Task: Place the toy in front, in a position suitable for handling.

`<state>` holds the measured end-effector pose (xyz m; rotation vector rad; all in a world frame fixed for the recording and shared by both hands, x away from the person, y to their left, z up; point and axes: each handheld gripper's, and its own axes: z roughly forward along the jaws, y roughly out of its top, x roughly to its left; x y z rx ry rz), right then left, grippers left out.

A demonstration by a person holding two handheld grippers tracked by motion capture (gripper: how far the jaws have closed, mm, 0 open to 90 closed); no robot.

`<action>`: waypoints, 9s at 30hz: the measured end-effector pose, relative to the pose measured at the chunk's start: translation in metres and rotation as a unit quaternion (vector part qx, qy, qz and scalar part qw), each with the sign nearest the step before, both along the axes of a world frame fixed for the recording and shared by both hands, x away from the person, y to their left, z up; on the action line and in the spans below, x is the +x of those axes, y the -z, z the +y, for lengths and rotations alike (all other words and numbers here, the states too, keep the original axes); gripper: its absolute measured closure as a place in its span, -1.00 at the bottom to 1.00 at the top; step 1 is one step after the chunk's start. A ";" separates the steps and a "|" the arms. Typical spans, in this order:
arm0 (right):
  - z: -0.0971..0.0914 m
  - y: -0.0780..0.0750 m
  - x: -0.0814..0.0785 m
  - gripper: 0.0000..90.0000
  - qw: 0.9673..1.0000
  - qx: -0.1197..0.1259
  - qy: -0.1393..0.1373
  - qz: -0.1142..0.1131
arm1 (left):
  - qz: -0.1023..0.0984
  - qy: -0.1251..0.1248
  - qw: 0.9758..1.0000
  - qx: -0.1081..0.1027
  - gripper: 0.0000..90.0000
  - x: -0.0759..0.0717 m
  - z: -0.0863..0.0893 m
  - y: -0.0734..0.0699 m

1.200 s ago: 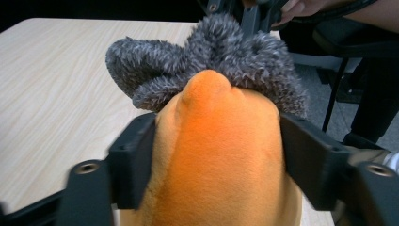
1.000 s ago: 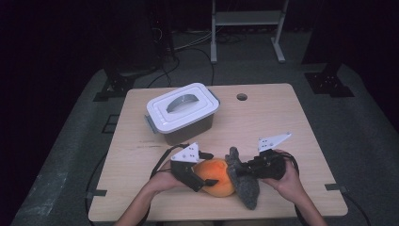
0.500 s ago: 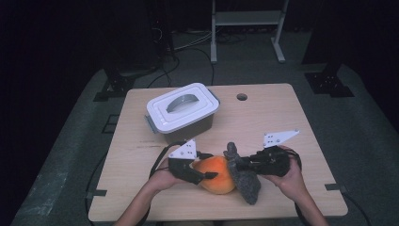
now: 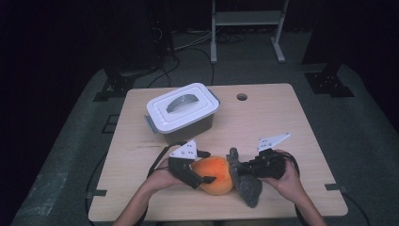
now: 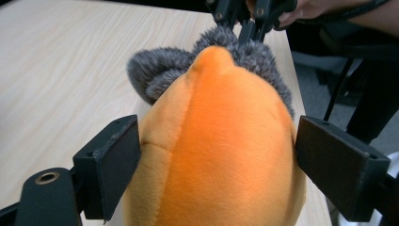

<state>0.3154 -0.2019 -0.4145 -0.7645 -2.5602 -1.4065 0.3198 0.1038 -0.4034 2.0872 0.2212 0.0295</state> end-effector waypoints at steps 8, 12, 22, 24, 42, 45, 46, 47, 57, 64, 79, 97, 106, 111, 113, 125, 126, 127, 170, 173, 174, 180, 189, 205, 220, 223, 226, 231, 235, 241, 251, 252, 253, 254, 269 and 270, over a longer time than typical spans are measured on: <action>-0.009 -0.016 -0.001 0.68 0.999 0.034 0.016 -0.016 | -0.019 -0.004 1.000 -0.005 -0.12 -0.002 0.002 -0.007; -0.005 -0.029 -0.007 0.68 0.997 0.068 0.006 -0.033 | -0.031 -0.009 0.999 -0.001 -0.12 -0.008 -0.007 -0.013; 0.005 -0.013 -0.004 0.68 0.999 0.034 0.000 -0.019 | -0.016 -0.013 1.000 0.016 -0.74 -0.004 -0.010 -0.008; 0.000 -0.010 -0.002 0.68 0.999 0.033 0.005 -0.013 | 0.001 -0.012 1.000 0.020 -0.77 0.000 -0.006 -0.003; -0.005 -0.032 -0.008 0.68 0.997 0.058 0.013 -0.045 | -0.044 -0.001 0.999 0.018 -0.25 -0.010 -0.010 -0.010; -0.004 -0.023 -0.006 0.68 0.998 0.046 0.008 -0.030 | -0.033 0.003 0.999 0.013 -0.43 -0.009 -0.009 -0.008; -0.004 -0.023 -0.006 0.68 0.998 0.046 0.008 -0.030 | -0.030 0.002 0.999 0.012 -0.43 -0.008 -0.008 -0.007; -0.006 -0.018 -0.004 0.67 0.999 0.041 0.008 -0.022 | -0.024 -0.001 1.000 0.008 -0.53 -0.007 -0.009 -0.007; -0.017 -0.010 -0.001 0.67 1.000 0.026 0.011 -0.008 | -0.020 0.000 1.000 0.003 -0.30 -0.005 -0.005 -0.003; -0.014 -0.034 -0.009 0.67 0.997 0.056 0.018 -0.051 | -0.056 0.011 0.998 0.006 -0.13 -0.012 -0.008 -0.009; -0.019 -0.014 -0.004 0.67 1.000 0.023 0.009 -0.016 | -0.012 0.013 1.000 0.010 -0.37 -0.005 -0.012 0.005; -0.016 -0.011 -0.004 0.68 0.999 0.029 0.005 -0.012 | -0.067 0.018 0.997 0.028 -0.18 -0.012 -0.013 -0.001; -0.003 -0.022 -0.011 0.67 0.999 0.026 -0.010 -0.035 | -0.041 0.027 0.999 0.014 -0.37 -0.011 -0.011 0.001; -0.007 -0.014 -0.009 0.67 0.999 0.022 -0.023 -0.019 | -0.026 0.024 0.999 0.032 -0.70 -0.010 -0.016 0.005; -0.010 -0.013 -0.009 0.67 1.000 0.022 -0.016 -0.015 | -0.030 0.025 0.999 0.034 -0.65 -0.011 -0.018 0.009; 0.009 -0.032 -0.019 0.68 0.998 0.041 -0.030 -0.048 | -0.060 0.044 0.996 0.043 -0.33 -0.019 -0.024 0.008; 0.007 -0.030 -0.018 0.68 0.998 0.043 -0.030 -0.044 | -0.060 0.045 0.996 0.043 -0.33 -0.019 -0.023 0.008; 0.007 -0.030 -0.018 0.68 0.998 0.043 -0.030 -0.044 | -0.059 0.044 0.996 0.042 -0.33 -0.018 -0.023 0.008; -0.023 0.010 0.005 0.67 0.999 0.002 0.025 0.032 | 0.034 -0.001 0.999 -0.009 -0.41 0.011 0.015 0.019; -0.025 -0.003 0.002 0.68 0.999 0.035 0.028 0.012 | 0.036 -0.001 0.999 -0.011 -0.41 0.012 0.014 0.020; -0.025 -0.005 0.001 0.68 0.999 0.043 0.027 0.011 | 0.037 -0.001 0.999 -0.011 -0.41 0.013 0.014 0.020; -0.015 0.008 0.004 0.68 0.999 0.032 0.011 0.038 | 0.035 -0.007 0.999 -0.007 -0.42 0.013 0.016 0.019; -0.018 0.005 0.005 0.67 0.999 0.008 0.022 0.034 | 0.039 -0.006 0.999 -0.007 -0.29 0.013 0.017 0.017; -0.015 -0.007 -0.003 0.67 1.000 0.029 0.003 0.005 | 0.008 0.007 1.000 0.023 -0.73 0.001 -0.008 0.015; -0.027 -0.001 0.002 0.68 0.999 0.015 0.032 0.008 | 0.008 0.021 0.999 0.030 -0.65 0.000 -0.011 0.019; -0.028 -0.009 0.000 0.69 0.999 0.031 0.032 -0.003 | -0.015 0.020 0.999 0.021 -0.21 -0.004 -0.009 0.013; -0.027 -0.021 -0.004 0.70 0.997 0.071 0.026 -0.018 | -0.019 0.022 0.999 0.021 -0.10 -0.006 -0.010 0.008; -0.010 -0.030 -0.010 0.70 0.996 0.080 -0.005 -0.029 | -0.035 0.028 0.998 0.035 -0.08 -0.011 -0.016 0.008; -0.011 -0.019 -0.006 0.69 0.997 0.082 -0.008 -0.006 | -0.038 0.026 0.998 0.037 -0.08 -0.011 -0.014 0.008; -0.023 -0.006 0.000 0.69 0.998 0.059 0.018 0.011 | -0.038 0.016 0.999 0.029 -0.08 -0.009 -0.011 0.005; -0.008 -0.020 -0.009 0.68 0.997 0.071 -0.001 -0.019 | -0.038 0.003 0.999 0.030 -0.07 -0.008 -0.008 0.002; -0.008 -0.017 -0.008 0.68 0.997 0.070 0.001 -0.014 | -0.036 0.001 0.999 0.027 -0.07 -0.007 -0.007 0.002; -0.010 -0.013 -0.006 0.68 0.998 0.067 0.005 -0.008 | -0.034 -0.001 0.999 0.023 -0.06 -0.007 -0.006 0.001; -0.011 -0.011 -0.004 0.68 0.998 0.066 0.008 -0.005 | -0.034 -0.004 0.999 0.021 -0.06 -0.006 -0.006 0.000; -0.005 -0.016 -0.008 0.68 0.998 0.064 0.007 -0.016 | -0.027 -0.005 0.999 0.023 -0.31 -0.006 -0.010 0.002; -0.005 -0.016 -0.008 0.68 0.998 0.063 0.005 -0.015 | -0.025 -0.007 0.999 0.023 -0.37 -0.005 -0.011 0.003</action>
